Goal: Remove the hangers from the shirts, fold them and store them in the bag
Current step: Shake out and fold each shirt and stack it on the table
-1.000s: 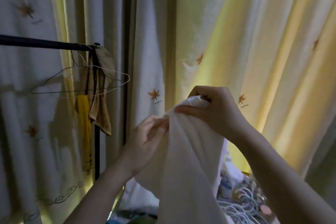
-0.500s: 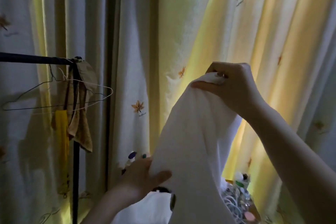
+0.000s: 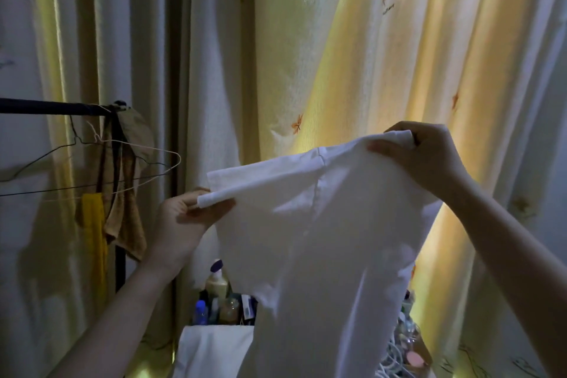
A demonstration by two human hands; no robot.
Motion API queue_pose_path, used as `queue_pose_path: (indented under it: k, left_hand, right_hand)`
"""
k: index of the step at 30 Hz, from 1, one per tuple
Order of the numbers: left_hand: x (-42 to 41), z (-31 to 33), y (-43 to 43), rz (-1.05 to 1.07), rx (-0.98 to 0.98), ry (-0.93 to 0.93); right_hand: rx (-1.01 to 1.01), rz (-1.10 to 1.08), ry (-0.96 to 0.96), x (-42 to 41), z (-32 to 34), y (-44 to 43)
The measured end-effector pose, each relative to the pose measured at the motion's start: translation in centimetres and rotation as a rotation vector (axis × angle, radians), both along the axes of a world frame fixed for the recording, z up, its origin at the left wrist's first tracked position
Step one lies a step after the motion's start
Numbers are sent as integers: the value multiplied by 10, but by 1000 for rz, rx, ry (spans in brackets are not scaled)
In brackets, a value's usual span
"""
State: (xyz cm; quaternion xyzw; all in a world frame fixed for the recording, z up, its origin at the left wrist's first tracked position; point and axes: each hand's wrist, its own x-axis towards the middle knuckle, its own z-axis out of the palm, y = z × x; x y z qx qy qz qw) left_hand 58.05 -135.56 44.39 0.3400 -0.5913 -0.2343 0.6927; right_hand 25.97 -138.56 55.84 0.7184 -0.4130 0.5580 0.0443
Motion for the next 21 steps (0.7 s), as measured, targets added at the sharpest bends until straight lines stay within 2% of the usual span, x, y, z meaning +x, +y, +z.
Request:
queue_pose_path:
  k: [5,8,11,13,14,16,17,21]
  left_hand:
    - [-1,4,2,-62,83,95]
    - [4,13,0,-188,131,151]
    - [12,-16,-7,-375,312,204]
    - [9,-45,-17,-450,543,149]
    - [6,-61,-19,-557,610,112]
    - [-1,-85,-19,-801,710,165]
    - [-6,-94,-21,-808,729,168]
    - [-18,-102,-32,-582,594,147]
  right_hand:
    - [47,61,0,2,3,0]
    - [66,81,-16,1,-2,-4]
    - [65,44,-45,6,0,-9]
    - [66,11,-62,12,2,-14]
    - [69,10,-64,13,1,-18]
    - [101,40,-48,16,-4,-23]
    - [121,59,-35,17,-8,-24]
    - [161,160,-56,20,-16,-25]
